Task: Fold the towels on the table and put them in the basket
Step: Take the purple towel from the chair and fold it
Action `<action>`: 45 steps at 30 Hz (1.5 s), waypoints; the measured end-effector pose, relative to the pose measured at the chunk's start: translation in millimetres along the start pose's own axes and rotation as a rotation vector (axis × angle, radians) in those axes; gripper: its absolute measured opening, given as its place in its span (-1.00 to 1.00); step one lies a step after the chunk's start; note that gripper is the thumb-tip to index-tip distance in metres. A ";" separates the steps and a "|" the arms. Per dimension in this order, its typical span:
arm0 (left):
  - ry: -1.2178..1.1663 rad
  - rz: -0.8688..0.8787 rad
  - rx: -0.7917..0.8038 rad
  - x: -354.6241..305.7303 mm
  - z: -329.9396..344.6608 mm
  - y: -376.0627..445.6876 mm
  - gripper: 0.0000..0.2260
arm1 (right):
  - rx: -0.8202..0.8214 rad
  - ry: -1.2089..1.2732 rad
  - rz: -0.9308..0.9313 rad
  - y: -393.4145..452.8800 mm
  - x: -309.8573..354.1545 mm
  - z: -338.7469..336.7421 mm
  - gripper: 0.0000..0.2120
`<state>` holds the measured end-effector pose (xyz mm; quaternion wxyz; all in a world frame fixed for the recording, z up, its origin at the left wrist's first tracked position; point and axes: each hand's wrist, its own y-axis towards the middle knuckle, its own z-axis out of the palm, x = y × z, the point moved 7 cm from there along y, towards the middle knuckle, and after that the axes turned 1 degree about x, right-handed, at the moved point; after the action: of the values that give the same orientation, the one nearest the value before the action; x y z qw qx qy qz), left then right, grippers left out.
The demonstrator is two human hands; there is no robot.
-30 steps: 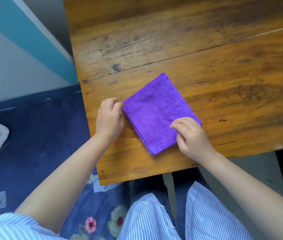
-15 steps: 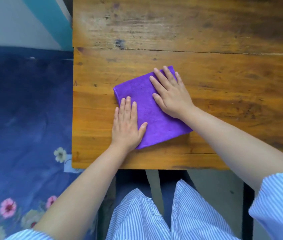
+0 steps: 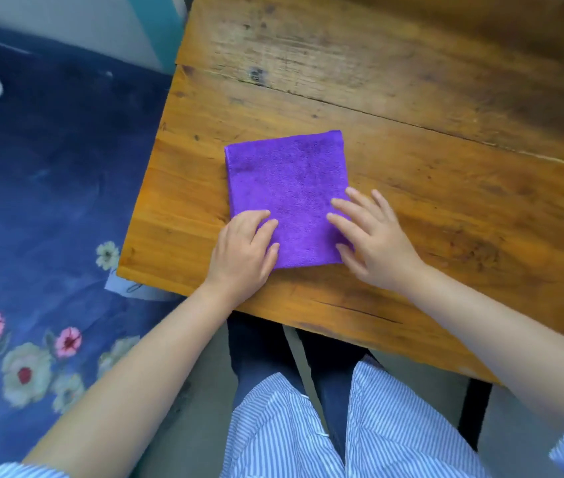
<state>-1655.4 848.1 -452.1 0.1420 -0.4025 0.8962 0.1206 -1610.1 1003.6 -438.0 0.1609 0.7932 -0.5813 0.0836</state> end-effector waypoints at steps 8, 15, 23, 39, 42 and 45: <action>0.021 -0.115 -0.036 -18.2 20.9 -49.2 -0.73 | 0.214 -0.092 -0.213 -28.5 13.7 23.3 -0.66; 0.066 -0.172 0.084 -21.6 16.2 -42.3 -0.76 | 0.303 -0.253 -0.292 -6.6 24.2 20.8 -0.64; 0.069 -0.390 0.274 -24.1 11.0 -38.5 -0.62 | 0.305 -0.041 -0.216 3.2 38.6 -5.7 -0.77; 0.238 -0.387 -0.066 -51.3 -130.8 -218.9 -0.76 | 0.427 0.208 -0.156 -33.6 191.3 -83.5 -0.70; 0.316 -0.498 -0.108 -43.9 -182.1 -272.0 -0.75 | 0.383 0.255 -0.231 -27.3 248.8 -86.8 -0.70; 0.345 -0.697 -0.083 -41.7 -234.3 -335.1 -0.76 | 0.376 0.302 -0.328 -23.1 318.6 -88.9 -0.69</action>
<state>-1412.6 582.6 -253.5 0.0054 -0.7026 0.7108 0.0319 -1484.6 756.0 -256.7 0.1072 0.8711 -0.3890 0.2799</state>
